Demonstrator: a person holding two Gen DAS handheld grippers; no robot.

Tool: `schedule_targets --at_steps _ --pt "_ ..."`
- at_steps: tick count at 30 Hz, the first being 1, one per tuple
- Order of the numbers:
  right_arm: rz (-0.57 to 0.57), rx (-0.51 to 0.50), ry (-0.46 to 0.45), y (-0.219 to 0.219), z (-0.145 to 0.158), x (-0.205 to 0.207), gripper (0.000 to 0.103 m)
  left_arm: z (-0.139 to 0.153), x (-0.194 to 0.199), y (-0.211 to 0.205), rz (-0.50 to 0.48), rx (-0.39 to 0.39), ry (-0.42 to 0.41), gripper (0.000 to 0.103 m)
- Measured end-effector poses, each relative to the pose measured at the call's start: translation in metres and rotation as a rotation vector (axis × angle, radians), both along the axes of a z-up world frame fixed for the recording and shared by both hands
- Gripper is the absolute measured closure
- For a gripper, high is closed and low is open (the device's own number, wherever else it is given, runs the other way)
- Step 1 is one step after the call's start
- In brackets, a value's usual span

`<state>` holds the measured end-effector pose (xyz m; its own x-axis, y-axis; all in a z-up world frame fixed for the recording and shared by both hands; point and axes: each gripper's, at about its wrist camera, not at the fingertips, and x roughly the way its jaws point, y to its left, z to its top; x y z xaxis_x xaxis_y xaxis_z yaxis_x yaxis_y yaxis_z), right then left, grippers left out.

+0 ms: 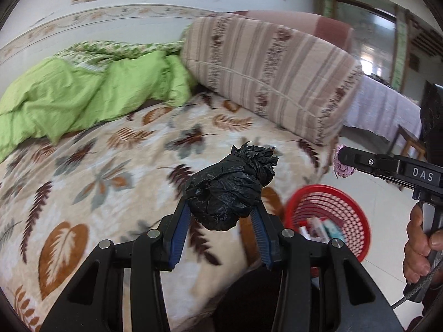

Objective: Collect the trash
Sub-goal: 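Lift the black bag and pink wrapper off the bed, then lower both items into the red basket and open both tools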

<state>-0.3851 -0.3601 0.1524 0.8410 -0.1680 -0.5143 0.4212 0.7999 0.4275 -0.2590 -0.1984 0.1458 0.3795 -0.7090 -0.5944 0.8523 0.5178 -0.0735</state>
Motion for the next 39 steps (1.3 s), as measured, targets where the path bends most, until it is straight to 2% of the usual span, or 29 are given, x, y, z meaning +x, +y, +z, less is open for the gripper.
schedule_targets --at_steps 6,11,23,25,26,32,34,36,39 --pt "-0.133 0.013 0.024 -0.033 -0.001 -0.055 0.081 -0.001 -0.027 -0.04 -0.13 0.003 0.063 0.06" --pt "-0.2 0.029 0.041 -0.052 -0.006 -0.082 0.081 -0.007 -0.047 -0.065 -0.197 0.03 0.085 0.06" --pt "-0.249 0.076 0.092 -0.072 -0.029 -0.089 0.078 -0.033 -0.064 -0.11 -0.308 0.105 0.195 0.058" --pt "-0.261 0.085 0.113 -0.076 -0.034 -0.089 0.067 -0.034 -0.065 -0.112 -0.316 0.109 0.2 0.05" --pt "-0.269 0.091 0.116 -0.077 -0.036 -0.09 0.057 -0.033 -0.065 -0.111 -0.318 0.107 0.197 0.048" --pt "-0.278 0.071 0.125 -0.073 -0.032 -0.09 0.048 -0.027 -0.057 -0.094 -0.286 0.078 0.192 0.042" --pt "-0.309 0.032 0.155 -0.066 -0.027 -0.087 0.045 -0.023 -0.052 -0.082 -0.254 0.063 0.173 0.033" --pt "-0.349 -0.028 0.2 -0.054 -0.023 -0.081 0.034 -0.02 -0.045 -0.066 -0.218 0.046 0.149 0.028" --pt "-0.398 -0.108 0.265 -0.032 -0.02 -0.07 0.027 -0.017 -0.034 -0.045 -0.16 0.037 0.126 0.025"
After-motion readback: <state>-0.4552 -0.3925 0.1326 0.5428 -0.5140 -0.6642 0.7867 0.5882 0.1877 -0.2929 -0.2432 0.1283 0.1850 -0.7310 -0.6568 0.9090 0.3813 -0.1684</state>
